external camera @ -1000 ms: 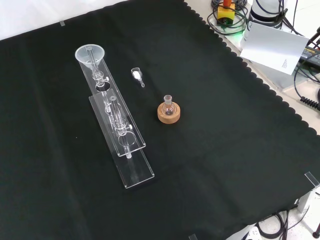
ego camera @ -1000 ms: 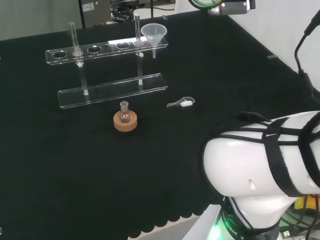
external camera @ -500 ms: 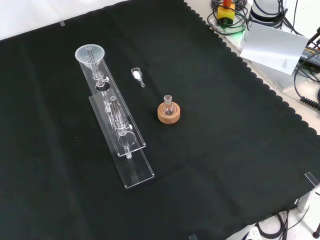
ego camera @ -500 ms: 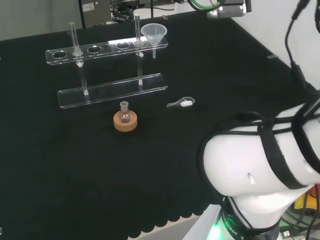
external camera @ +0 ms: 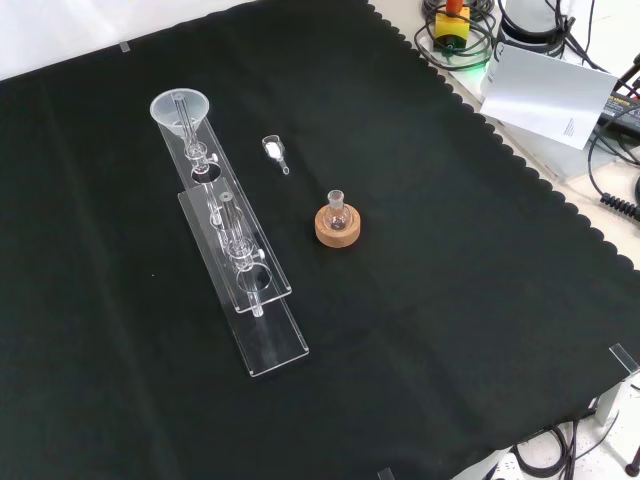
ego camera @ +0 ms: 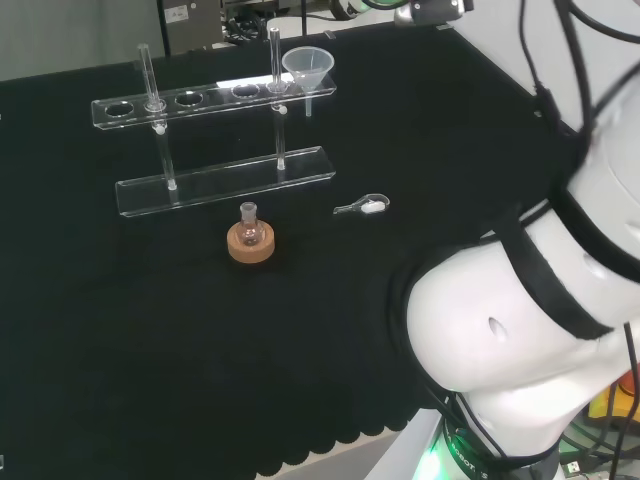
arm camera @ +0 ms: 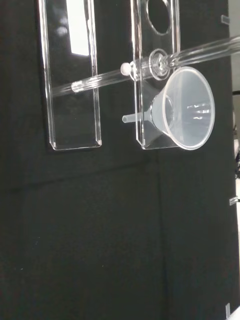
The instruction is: Pick up the funnel from the transparent funnel stand.
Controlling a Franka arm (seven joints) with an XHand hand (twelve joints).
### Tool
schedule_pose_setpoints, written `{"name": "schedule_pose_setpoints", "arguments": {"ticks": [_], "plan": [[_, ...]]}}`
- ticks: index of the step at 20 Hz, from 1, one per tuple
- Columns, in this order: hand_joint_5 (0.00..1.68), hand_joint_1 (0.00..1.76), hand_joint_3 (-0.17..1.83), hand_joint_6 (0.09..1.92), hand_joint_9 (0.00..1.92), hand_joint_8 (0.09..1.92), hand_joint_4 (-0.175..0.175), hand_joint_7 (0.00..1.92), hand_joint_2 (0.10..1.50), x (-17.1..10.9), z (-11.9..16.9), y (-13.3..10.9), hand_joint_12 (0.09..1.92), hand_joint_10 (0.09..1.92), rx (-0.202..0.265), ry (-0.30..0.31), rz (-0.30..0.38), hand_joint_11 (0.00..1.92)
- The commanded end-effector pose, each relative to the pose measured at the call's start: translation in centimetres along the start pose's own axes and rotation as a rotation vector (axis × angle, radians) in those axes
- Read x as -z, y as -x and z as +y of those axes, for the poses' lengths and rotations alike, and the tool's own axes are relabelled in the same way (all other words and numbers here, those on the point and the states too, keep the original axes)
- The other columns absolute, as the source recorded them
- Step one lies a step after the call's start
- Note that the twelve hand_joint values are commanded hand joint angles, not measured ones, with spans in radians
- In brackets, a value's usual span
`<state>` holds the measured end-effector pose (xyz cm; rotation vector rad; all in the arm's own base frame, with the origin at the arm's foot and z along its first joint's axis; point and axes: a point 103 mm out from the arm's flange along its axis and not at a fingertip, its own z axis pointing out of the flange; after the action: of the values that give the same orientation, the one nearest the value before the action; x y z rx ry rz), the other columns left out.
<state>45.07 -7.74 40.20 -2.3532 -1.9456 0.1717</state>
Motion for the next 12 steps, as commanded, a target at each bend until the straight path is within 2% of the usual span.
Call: {"name": "schedule_pose_setpoints", "arguments": {"ticks": [1, 8, 12], "plan": [[0.16, 0.61, 0.28, 0.09, 0.18, 0.67, -0.011, 0.03, 0.82, -1.7, 5.9, -2.1, 1.43, 0.73, 0.034, -0.073, -0.062, 0.00], [0.13, 0.66, 0.36, 0.09, 0.13, 0.66, -0.006, 0.00, 0.76, -3.7, 8.3, -4.3, 1.41, 0.76, 0.077, -0.132, -0.130, 0.00], [0.14, 0.69, 0.44, 0.09, 0.25, 0.69, -0.005, 0.09, 0.70, -4.8, 9.1, -4.9, 1.41, 0.73, 0.096, -0.179, -0.148, 0.00]]}}
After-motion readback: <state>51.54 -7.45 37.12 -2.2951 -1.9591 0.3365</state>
